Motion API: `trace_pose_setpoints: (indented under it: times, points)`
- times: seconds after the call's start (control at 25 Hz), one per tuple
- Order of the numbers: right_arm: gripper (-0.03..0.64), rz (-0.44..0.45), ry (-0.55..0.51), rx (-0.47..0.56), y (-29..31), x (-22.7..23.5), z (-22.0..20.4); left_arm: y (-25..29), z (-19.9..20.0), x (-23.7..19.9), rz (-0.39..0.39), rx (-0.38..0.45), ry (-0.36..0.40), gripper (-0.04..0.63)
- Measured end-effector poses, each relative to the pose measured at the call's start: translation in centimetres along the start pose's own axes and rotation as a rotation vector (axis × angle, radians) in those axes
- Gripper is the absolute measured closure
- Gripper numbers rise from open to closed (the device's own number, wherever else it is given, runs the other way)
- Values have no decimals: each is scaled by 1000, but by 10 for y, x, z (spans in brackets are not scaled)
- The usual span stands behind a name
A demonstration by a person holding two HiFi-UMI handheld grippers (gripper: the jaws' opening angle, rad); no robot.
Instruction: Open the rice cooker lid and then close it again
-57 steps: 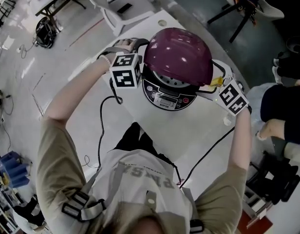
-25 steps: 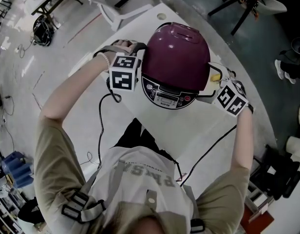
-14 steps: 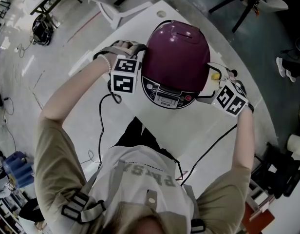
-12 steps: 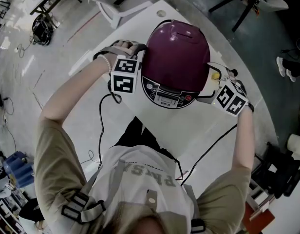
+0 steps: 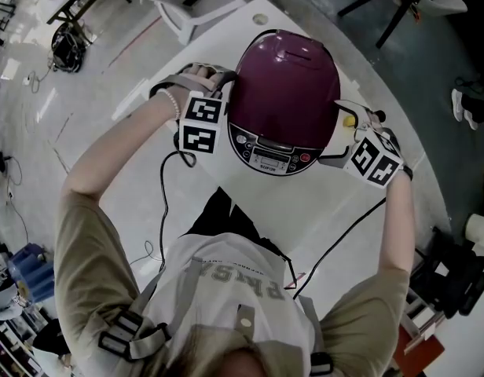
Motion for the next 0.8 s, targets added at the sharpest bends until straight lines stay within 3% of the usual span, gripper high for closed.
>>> trace_pose_setpoints:
  times: [0.8]
  points:
    - [71,16,-110,-76,4,-3,-6,3,-5,-1,5,-91,102,21]
Point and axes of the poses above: the fingertips, and each gripper's own axes: y forward along the fingers, x to its right, z out of its top, the point moved 3 cm from there along -y, backward along the fingers, and after that the axes turned 10 degrees about -z, right-handed, at the moved point
